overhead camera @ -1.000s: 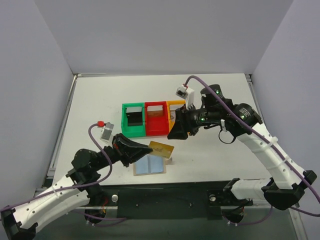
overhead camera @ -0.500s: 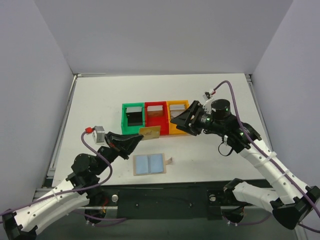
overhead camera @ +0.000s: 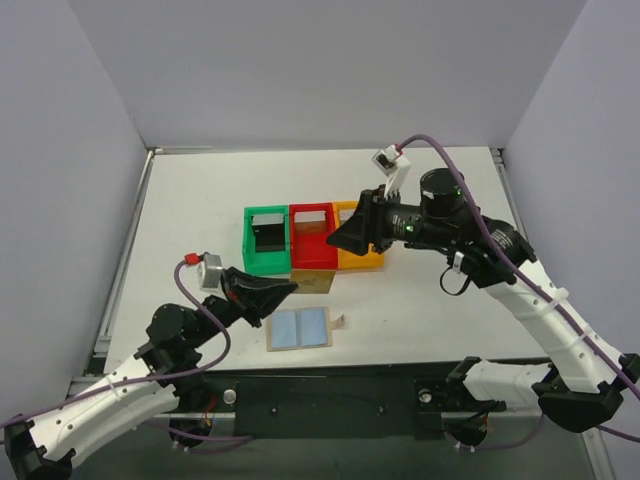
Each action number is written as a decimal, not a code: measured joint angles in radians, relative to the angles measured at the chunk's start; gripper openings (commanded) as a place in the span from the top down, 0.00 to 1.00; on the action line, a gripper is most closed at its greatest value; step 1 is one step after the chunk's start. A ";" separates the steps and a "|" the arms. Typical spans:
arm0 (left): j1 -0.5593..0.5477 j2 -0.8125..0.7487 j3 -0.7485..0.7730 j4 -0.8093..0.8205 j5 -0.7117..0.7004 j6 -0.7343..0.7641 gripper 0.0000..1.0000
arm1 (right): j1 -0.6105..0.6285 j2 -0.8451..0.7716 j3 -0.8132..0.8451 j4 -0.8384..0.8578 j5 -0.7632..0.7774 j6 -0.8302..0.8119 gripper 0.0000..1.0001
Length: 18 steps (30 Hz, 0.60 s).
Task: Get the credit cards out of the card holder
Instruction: Place the credit card in the storage box.
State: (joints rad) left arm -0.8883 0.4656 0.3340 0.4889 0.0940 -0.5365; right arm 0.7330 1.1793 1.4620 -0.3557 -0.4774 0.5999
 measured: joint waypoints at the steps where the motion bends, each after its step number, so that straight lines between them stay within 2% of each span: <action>1: 0.000 -0.001 0.006 -0.007 0.030 -0.006 1.00 | -0.001 -0.008 0.000 -0.023 -0.012 -0.063 0.58; 5: 0.014 0.003 0.026 -0.015 0.164 -0.061 1.00 | -0.001 -0.015 0.016 -0.147 -0.077 -0.302 0.60; 10: 0.066 0.077 0.041 0.034 0.331 -0.168 1.00 | 0.023 0.042 0.139 -0.334 -0.142 -0.509 0.60; 14: 0.082 0.119 0.041 0.055 0.397 -0.221 1.00 | 0.068 0.058 0.146 -0.396 -0.183 -0.578 0.76; 15: 0.084 0.123 0.041 0.055 0.407 -0.230 1.00 | 0.076 0.061 0.145 -0.407 -0.193 -0.584 0.83; 16: 0.084 0.125 0.041 0.059 0.417 -0.238 1.00 | 0.086 0.065 0.143 -0.420 -0.206 -0.589 0.85; 18: 0.084 0.125 0.041 0.069 0.429 -0.245 1.00 | 0.095 0.071 0.142 -0.431 -0.217 -0.599 0.81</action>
State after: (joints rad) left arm -0.8040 0.5903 0.3748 0.5583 0.5232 -0.7815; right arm 0.8276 1.2507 1.6043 -0.7864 -0.6949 0.0006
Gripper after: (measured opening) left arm 0.024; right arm 0.173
